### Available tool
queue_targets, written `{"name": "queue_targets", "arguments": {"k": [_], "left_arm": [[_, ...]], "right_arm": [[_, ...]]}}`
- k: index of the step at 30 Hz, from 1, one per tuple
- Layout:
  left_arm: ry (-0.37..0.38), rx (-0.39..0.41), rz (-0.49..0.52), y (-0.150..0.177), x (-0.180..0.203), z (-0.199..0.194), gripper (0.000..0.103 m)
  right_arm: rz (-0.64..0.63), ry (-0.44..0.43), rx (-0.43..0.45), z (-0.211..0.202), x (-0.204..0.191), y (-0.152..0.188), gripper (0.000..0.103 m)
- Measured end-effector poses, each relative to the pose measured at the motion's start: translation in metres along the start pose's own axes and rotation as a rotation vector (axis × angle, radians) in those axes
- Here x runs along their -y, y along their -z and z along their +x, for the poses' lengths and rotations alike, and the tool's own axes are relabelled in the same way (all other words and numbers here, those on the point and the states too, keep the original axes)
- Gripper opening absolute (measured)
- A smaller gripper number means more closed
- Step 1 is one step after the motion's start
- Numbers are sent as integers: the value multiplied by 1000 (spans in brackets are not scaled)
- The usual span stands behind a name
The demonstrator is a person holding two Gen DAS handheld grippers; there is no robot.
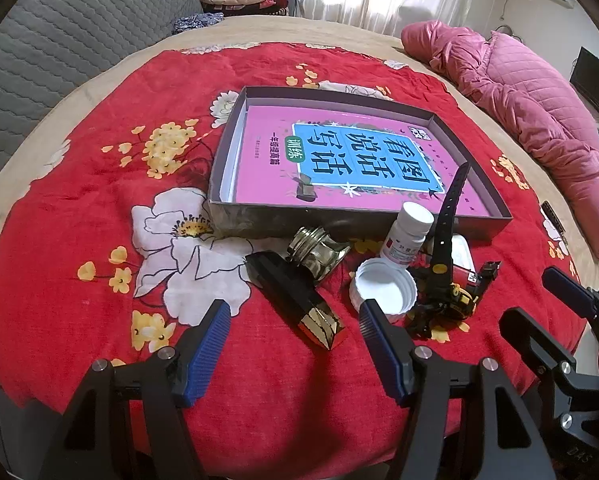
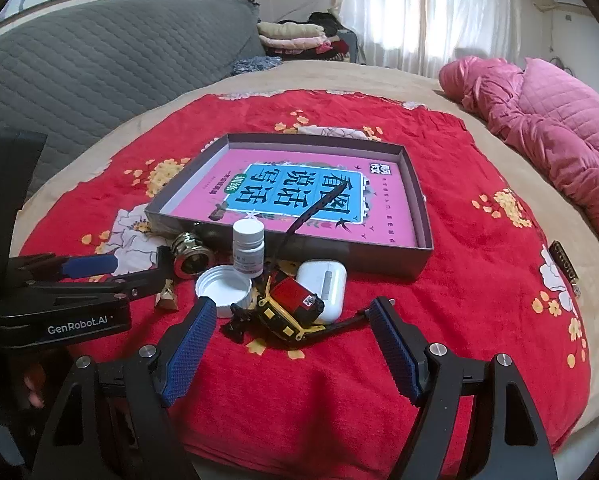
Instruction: Organize rigid objects
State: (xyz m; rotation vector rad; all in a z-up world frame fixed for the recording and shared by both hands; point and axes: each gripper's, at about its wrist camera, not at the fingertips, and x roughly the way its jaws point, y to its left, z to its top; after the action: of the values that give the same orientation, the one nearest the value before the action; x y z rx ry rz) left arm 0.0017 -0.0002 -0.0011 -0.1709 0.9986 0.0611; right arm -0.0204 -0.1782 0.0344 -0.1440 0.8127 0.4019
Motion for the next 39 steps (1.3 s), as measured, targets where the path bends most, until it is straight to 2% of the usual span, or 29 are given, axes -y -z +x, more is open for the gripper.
{"name": "queue_targets", "arguments": {"k": [39], "left_arm": [[-6,16,24,-1,5,-4,66]], "right_arm": [[7,0,-3,2,1,0,80]]}}
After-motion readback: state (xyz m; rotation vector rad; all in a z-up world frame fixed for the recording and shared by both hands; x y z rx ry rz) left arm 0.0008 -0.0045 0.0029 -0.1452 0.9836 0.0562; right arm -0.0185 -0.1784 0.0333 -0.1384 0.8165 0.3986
